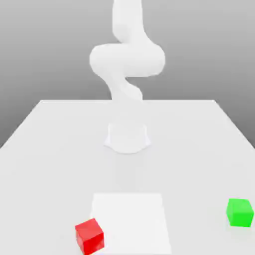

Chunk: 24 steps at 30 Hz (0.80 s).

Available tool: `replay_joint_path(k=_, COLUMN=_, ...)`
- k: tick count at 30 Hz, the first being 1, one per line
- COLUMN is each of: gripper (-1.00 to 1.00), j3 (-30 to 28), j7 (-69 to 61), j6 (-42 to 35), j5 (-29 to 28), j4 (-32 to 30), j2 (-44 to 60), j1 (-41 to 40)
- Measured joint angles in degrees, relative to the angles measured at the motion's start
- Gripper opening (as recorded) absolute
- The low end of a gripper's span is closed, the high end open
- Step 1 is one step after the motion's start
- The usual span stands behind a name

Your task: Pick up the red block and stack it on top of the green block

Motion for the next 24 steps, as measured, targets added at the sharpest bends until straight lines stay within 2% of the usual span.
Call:
replay_joint_path(k=12, gripper=0.00, j3=-10.93, j7=-23.29, j6=8.52, j5=7.66, j4=-3.62, j2=25.41, j1=7.31)
replay_joint_path(k=19, gripper=0.00, j3=-12.92, j7=-35.85, j6=13.51, j5=10.90, j4=-5.73, j2=39.84, j1=7.21)
replay_joint_path(k=24, gripper=0.00, j3=-13.26, j7=-42.09, j6=17.51, j5=9.37, j4=-7.40, j2=49.34, j1=5.75)
